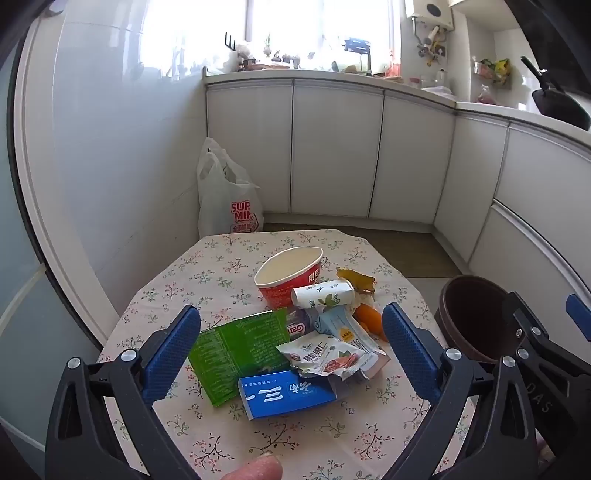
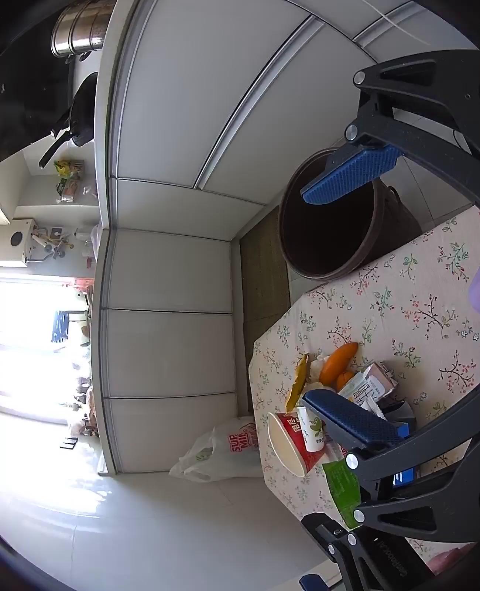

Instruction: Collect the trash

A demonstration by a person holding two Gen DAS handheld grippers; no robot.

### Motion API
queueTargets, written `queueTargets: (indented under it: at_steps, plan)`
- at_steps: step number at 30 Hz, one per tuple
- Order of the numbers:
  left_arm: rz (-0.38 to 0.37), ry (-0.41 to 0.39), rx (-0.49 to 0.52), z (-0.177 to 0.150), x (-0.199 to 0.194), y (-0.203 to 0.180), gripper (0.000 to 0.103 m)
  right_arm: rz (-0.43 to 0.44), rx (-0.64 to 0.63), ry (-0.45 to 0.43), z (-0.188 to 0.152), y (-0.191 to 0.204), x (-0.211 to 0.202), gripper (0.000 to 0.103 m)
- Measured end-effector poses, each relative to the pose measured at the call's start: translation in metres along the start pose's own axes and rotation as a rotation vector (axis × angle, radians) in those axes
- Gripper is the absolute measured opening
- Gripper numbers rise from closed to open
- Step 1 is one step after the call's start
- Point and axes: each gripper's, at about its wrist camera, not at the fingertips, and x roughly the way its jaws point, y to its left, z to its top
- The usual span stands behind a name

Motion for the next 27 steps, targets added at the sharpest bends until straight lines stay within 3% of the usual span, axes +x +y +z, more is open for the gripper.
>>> queueTargets:
  at_steps: [27]
  plan:
    - [-0.004,0.022,-0.007,-0.0078,0.0075,-0.0012,0.096,0.003,0.001,0.002,-0.0007,-0.0019,0.0012,0.096]
